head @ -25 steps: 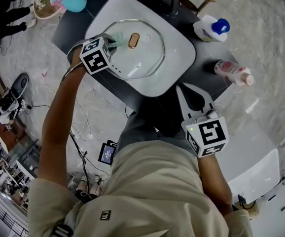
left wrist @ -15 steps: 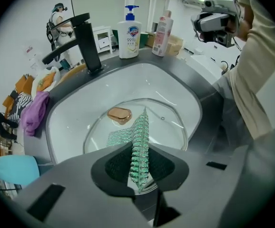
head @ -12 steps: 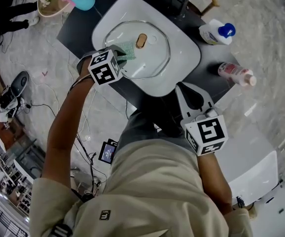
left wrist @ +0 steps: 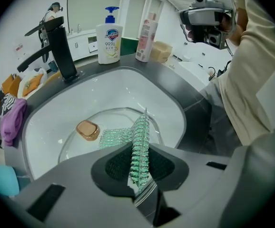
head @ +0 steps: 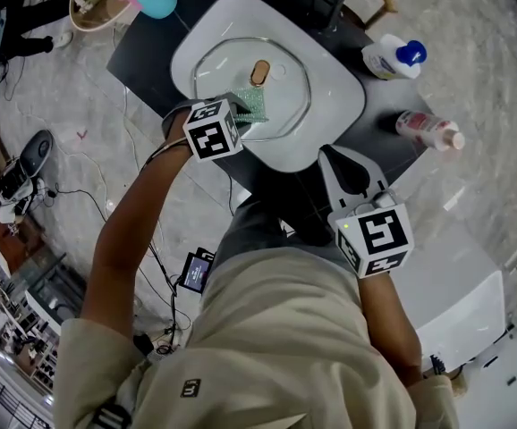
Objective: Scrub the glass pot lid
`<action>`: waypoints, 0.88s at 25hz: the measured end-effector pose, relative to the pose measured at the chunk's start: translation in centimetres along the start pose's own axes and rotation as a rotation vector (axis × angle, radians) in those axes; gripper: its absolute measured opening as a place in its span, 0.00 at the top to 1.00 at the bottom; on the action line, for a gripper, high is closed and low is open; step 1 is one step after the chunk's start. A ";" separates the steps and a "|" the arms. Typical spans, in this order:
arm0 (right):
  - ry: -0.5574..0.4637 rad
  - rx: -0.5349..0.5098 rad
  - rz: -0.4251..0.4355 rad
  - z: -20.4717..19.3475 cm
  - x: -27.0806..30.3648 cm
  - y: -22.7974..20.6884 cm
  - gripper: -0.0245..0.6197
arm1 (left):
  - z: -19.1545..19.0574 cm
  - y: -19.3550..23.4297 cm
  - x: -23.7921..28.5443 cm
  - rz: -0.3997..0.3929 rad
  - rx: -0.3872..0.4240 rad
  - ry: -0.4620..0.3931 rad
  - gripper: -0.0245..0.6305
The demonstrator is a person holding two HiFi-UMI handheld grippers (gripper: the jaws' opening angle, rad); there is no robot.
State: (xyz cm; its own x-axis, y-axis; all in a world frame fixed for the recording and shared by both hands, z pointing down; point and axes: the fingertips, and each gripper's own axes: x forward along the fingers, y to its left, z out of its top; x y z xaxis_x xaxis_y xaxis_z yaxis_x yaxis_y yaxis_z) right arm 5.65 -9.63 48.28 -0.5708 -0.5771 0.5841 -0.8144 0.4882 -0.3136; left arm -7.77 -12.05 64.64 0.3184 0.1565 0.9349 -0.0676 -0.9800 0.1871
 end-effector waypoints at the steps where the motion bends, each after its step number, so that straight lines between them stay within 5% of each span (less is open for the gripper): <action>1: -0.001 -0.001 -0.001 0.1 -0.1 0.1 0.92 | 0.3 -0.3 0.2 -0.009 0.002 -0.004 0.84; 16: -0.019 -0.042 -0.020 1.7 -1.2 1.4 0.92 | 2.9 -3.8 1.5 -0.095 0.018 -0.059 0.84; 22: -0.030 -0.072 -0.028 2.9 -1.9 2.4 0.92 | 4.0 -4.1 0.3 -0.050 0.012 -0.112 0.84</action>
State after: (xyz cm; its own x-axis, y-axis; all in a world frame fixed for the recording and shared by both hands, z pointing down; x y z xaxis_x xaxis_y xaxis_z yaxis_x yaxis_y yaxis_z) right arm 4.49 -9.23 44.24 -0.5516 -0.6099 0.5690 -0.8212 0.5166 -0.2424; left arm -3.66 -8.49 62.96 0.4246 0.1914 0.8849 -0.0381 -0.9728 0.2287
